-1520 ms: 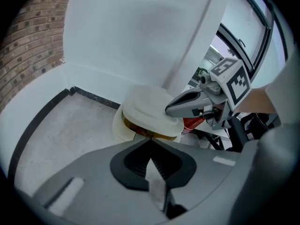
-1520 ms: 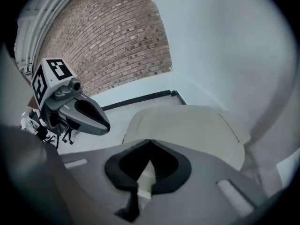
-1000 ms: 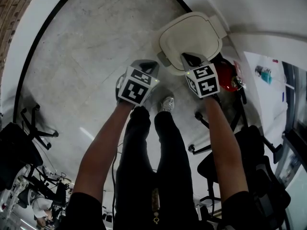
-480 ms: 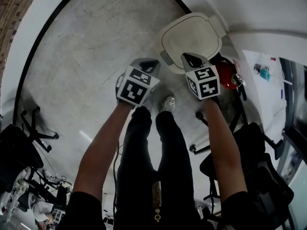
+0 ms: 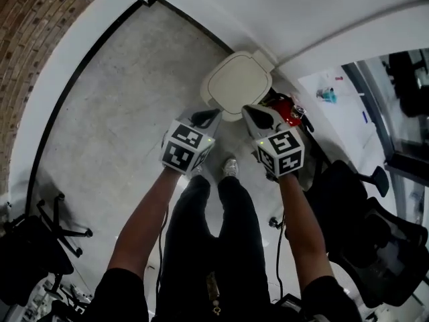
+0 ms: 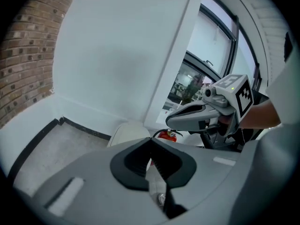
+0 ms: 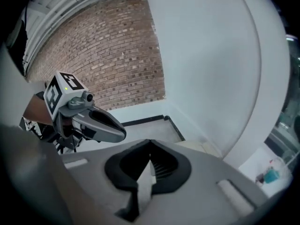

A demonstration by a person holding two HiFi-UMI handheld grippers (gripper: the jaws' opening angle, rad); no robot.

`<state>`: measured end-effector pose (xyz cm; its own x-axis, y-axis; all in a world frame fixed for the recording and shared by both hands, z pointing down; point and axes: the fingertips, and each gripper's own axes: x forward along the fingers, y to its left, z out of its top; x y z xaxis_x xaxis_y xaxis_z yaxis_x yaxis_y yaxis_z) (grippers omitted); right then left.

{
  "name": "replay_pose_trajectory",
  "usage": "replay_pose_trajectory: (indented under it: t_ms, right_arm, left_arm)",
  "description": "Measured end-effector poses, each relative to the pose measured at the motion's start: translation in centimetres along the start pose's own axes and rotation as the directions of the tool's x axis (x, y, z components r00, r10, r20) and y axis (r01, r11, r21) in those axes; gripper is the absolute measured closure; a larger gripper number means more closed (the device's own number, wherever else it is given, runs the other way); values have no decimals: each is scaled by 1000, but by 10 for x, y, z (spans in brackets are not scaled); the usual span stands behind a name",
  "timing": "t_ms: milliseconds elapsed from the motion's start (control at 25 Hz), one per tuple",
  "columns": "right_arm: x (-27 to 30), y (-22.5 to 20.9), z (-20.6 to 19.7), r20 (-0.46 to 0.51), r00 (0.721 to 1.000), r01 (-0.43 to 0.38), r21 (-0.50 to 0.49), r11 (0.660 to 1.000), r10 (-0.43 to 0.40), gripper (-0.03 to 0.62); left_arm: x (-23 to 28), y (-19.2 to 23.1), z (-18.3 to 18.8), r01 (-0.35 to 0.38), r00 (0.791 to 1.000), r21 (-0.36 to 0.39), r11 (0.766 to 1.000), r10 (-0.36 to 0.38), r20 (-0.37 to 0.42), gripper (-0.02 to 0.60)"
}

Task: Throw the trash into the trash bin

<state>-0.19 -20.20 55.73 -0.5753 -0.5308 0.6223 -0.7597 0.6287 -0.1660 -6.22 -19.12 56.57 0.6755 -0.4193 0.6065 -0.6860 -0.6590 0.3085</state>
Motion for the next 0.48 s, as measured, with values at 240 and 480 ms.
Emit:
replay_pose_trajectory:
  t_ms: [240,480]
  right_arm:
    - [-90,23,60,147,987,57,24,998,-60,592]
    - [-185,45,107,316,945,59,72,996,-79,592]
  left_arm:
    - [-54,-51,59,44,995,63,997,-50,87,575]
    - [-109,-109,107,33,983,89,995,-49,178,575]
